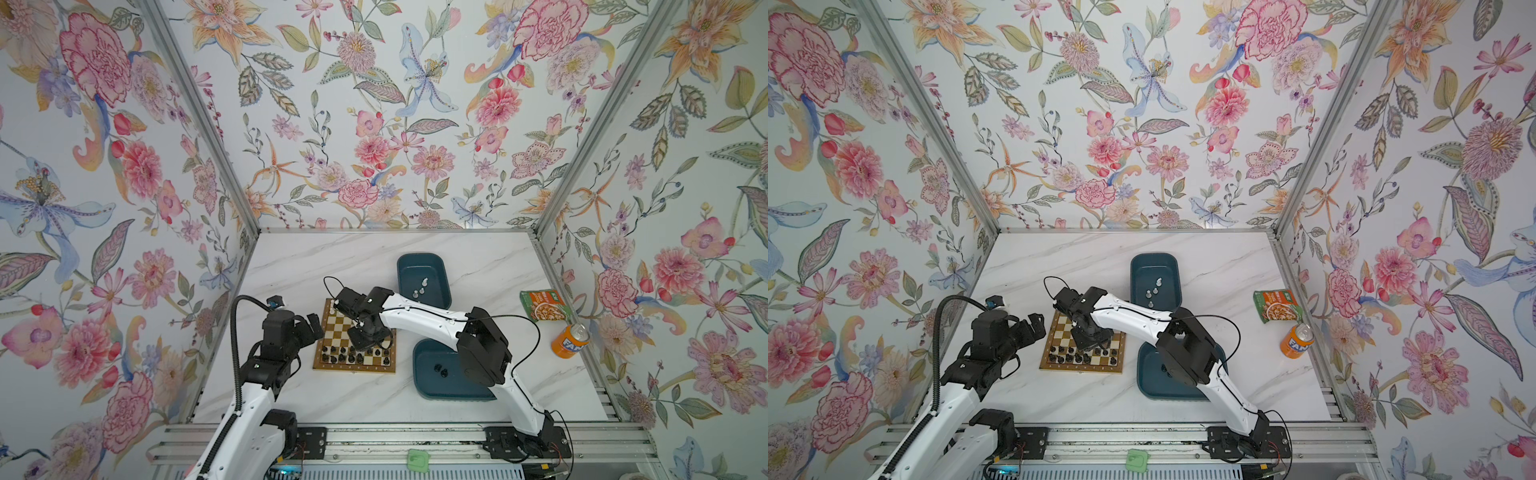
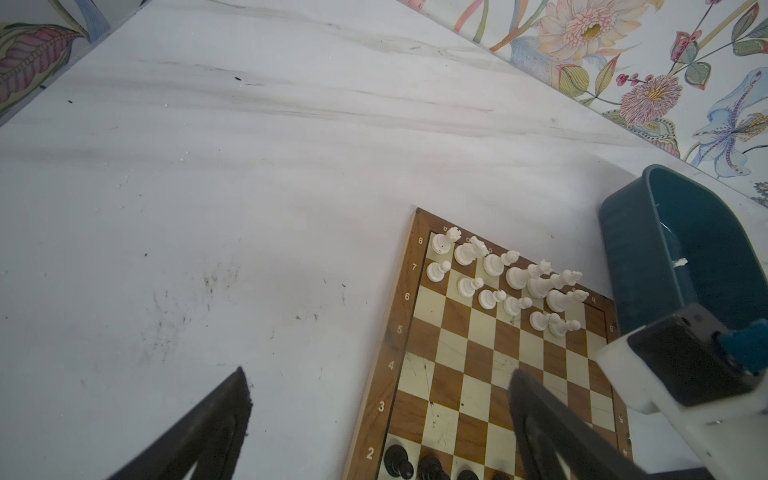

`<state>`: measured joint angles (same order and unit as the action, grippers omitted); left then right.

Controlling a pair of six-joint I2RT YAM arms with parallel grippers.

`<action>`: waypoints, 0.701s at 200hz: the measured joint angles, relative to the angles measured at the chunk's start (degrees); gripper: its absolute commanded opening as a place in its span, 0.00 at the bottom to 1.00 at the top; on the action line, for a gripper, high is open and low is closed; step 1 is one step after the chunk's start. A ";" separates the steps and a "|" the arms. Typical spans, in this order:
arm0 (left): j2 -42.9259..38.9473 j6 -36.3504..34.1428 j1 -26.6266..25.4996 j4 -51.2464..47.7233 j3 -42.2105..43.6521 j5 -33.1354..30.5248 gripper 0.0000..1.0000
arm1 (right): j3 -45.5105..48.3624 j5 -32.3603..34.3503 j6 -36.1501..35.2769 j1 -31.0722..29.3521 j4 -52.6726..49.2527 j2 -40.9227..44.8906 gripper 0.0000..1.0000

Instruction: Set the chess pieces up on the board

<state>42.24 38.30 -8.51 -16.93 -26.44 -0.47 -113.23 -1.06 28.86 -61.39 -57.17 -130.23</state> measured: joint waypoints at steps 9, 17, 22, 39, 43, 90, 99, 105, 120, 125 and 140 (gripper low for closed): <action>-0.28 0.00 0.00 0.00 0.00 0.00 0.99 | -0.02 0.00 -0.15 0.26 -0.02 0.00 0.28; -0.55 0.00 0.00 0.00 0.00 -0.07 0.99 | -0.02 0.04 -0.24 0.48 -0.04 0.00 0.28; -0.72 0.02 0.02 0.02 0.00 -0.17 0.99 | -0.02 0.07 -0.42 0.70 -0.04 0.00 0.28; -1.36 0.02 0.17 0.02 0.00 -0.24 0.99 | -0.02 0.20 -0.83 1.55 -0.04 0.04 0.28; -1.46 0.02 0.17 0.02 0.00 -0.22 0.99 | -0.02 0.20 -1.01 1.79 -0.04 0.04 0.28; -1.77 0.20 0.33 0.31 0.00 -0.15 0.99 | 3.19 1.14 -1.86 4.24 -0.02 2.51 0.28; -1.75 0.35 0.35 0.63 0.00 -0.11 0.99 | 4.26 1.66 -1.92 4.39 -0.04 3.89 0.28; -1.75 0.57 0.37 0.92 0.00 0.07 0.99 | 5.01 1.84 -1.92 4.46 -0.04 4.92 0.28; -1.29 1.16 0.37 2.27 0.00 0.26 0.99 | 7.15 2.67 -1.88 4.50 -0.07 8.13 0.28; -0.83 1.18 0.37 2.75 0.00 0.31 0.99 | 7.98 3.02 -1.88 4.57 -0.02 9.33 0.27; 1.22 1.36 0.37 4.31 0.00 0.44 0.99 | 10.54 3.91 -1.88 4.70 0.00 13.29 0.25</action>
<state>43.46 39.66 -8.14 -12.62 -26.44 -0.03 -102.69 2.85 26.98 -56.69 -57.17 -116.95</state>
